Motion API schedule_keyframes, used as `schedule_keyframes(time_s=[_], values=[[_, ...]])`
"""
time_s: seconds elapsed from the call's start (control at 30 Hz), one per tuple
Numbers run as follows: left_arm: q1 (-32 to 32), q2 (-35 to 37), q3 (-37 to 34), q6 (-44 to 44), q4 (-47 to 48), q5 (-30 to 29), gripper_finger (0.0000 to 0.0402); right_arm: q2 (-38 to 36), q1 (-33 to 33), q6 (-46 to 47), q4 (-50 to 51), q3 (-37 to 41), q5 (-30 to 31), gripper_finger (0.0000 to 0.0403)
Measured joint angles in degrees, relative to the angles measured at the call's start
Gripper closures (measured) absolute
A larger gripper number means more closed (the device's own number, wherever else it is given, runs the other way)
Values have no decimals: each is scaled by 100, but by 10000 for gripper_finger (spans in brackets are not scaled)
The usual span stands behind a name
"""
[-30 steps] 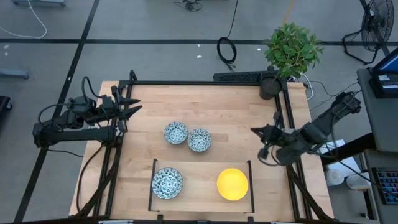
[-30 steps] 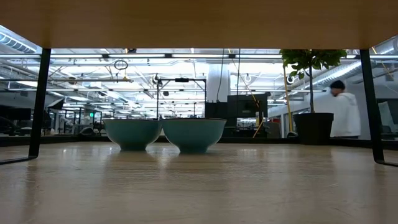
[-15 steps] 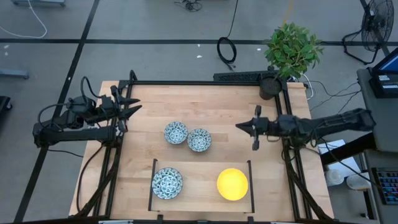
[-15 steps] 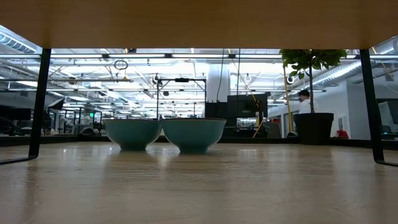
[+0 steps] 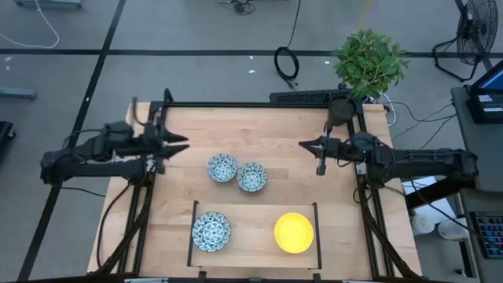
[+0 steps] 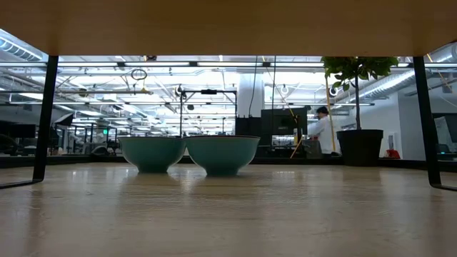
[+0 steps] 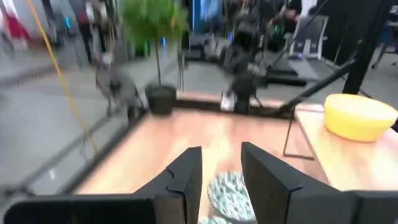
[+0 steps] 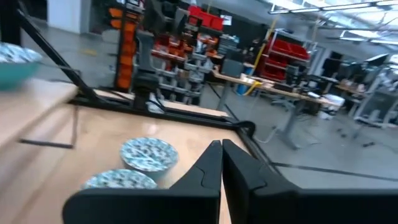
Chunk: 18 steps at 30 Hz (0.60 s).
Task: Pick & Place Mini bowls
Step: Stack the left white bowl on the white bowl on the shelf
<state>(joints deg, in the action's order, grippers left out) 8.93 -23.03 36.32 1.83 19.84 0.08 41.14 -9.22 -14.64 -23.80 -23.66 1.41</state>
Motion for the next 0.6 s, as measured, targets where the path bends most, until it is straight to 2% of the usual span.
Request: schedule_keyframes(time_s=[0.1, 0.17, 0.33, 0.4, 0.47, 0.6], values=[[6, -719, 32, 237, 31, -49, 284, 2, -184, -280, -2, 0, -1, 403], [2, -1454, 248, 225, 319, -254, 283, 31, -327, -395, -1, 0, -2, 403], [236, -3661, 1592, 624, 2640, -1569, 280, 171, -648, -408, 11, 0, 0, 403], [489, -4462, 2234, 734, 3487, -1826, 268, 254, -752, -408, 32, 0, -3, 403], [724, -5130, 2740, 490, 4054, -1766, 248, 352, -853, -408, 0, 2, -4, 403], [908, -6081, 3558, -599, 4033, -787, 203, 549, -1032, -408, -5, 0, -11, 403]])
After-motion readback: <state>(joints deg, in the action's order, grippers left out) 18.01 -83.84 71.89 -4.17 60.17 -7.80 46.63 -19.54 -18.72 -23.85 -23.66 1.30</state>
